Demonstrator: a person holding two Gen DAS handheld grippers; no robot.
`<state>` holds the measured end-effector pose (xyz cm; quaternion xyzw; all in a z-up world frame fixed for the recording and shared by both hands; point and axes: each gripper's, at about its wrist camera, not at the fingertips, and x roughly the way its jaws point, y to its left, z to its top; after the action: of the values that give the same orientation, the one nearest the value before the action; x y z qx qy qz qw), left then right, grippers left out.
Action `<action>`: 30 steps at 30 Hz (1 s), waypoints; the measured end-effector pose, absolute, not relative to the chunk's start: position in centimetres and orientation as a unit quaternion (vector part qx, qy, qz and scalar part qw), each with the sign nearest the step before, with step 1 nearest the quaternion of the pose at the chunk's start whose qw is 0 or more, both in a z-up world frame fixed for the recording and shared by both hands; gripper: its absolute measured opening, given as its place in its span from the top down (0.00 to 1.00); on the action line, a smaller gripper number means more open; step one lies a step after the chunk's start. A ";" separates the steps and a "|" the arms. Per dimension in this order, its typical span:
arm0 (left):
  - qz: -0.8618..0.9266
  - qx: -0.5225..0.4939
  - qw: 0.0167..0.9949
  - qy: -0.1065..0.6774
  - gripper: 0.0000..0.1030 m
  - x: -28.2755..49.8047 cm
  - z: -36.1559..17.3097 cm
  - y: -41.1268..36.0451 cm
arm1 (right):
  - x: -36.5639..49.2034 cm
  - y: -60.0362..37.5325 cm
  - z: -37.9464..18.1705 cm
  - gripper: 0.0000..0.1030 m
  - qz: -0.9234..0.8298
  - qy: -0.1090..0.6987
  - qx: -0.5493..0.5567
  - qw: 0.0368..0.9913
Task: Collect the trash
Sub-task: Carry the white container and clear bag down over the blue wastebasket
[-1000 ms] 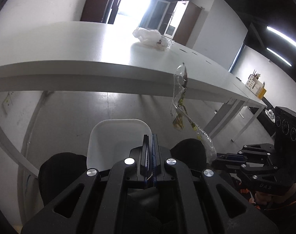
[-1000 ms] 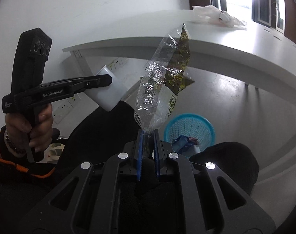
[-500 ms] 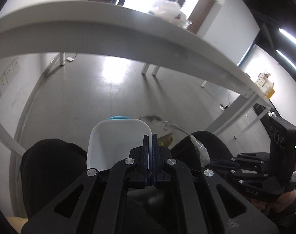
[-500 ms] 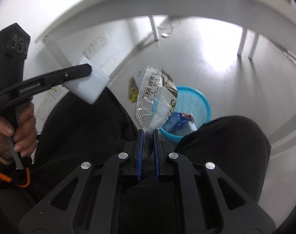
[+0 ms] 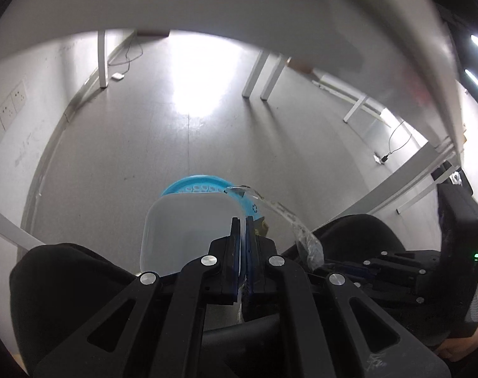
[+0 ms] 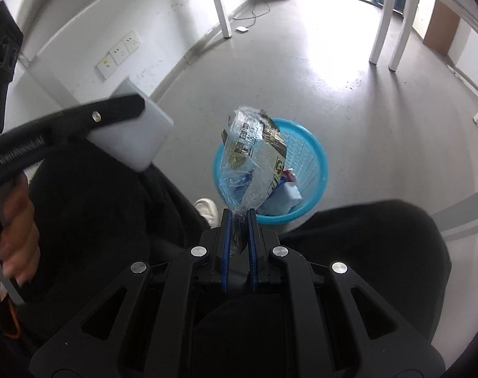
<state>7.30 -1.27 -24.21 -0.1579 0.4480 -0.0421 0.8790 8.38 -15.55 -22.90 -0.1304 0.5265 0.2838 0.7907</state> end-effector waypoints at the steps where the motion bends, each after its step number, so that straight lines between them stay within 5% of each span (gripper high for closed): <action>1: -0.039 -0.161 0.874 0.456 0.98 7.8 -24.8 -1.1 | 8.9 -15.3 -23.3 0.91 0.279 0.530 -0.132 0.790; 30: -0.004 -0.295 0.816 0.497 0.98 17.8 -33.6 3.0 | 22.1 -10.5 -37.0 0.91 0.236 0.679 -0.054 0.693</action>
<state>17.77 3.01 -33.62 -0.2950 0.4968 -0.0044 0.8162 22.06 -10.51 -37.03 -0.0538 0.6788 0.2355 0.6935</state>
